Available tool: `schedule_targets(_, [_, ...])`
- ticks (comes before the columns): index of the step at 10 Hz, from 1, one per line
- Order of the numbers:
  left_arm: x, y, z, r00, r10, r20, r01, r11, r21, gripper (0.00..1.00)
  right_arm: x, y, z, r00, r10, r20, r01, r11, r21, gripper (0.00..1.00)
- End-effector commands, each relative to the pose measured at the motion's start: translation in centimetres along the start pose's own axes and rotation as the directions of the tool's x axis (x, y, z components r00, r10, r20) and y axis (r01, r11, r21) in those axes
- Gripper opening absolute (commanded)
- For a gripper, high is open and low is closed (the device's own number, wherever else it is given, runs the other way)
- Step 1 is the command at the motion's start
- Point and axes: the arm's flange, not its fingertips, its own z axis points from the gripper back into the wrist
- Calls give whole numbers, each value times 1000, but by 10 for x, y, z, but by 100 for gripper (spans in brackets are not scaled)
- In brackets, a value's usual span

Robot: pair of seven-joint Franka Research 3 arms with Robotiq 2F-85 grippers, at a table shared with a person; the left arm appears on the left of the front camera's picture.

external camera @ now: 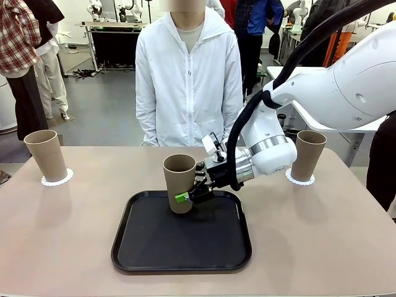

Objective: Place coasters on the table and set cups on them.
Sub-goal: Take one Reusable plastic cup from the Flat Tray and place it on a coaster set by the human.

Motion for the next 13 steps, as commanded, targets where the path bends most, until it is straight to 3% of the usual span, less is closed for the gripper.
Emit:
schedule_targets(1, [0,-2,1,1000,-4,6,4,1000,-6,100,5,-5,2,999,-49,9,50,999,-21,0])
schedule_targets(3, [0,-2,1,1000,-4,6,4,1000,-6,100,43,9,10,990,-134,-41,131,988,-79,0])
schedule_targets(5, [0,-2,1,1000,-4,6,4,1000,-6,100,98,20,21,991,-115,-70,108,989,-103,0])
schedule_targets(7, [0,-2,1,1000,-4,6,4,1000,-6,100,138,7,31,985,-145,-89,136,986,-98,0])
schedule_targets(9, [0,-2,1,1000,-4,6,4,1000,-6,100,145,-4,32,978,-172,-115,159,981,-115,0])
schedule_targets(10, [0,-2,1,1000,-4,6,4,1000,-6,100,149,13,34,990,-122,-69,115,988,-101,0])
schedule_targets(13, [0,-2,1,1000,-4,6,4,1000,-6,100,149,13,34,990,-122,-69,115,988,-101,0])
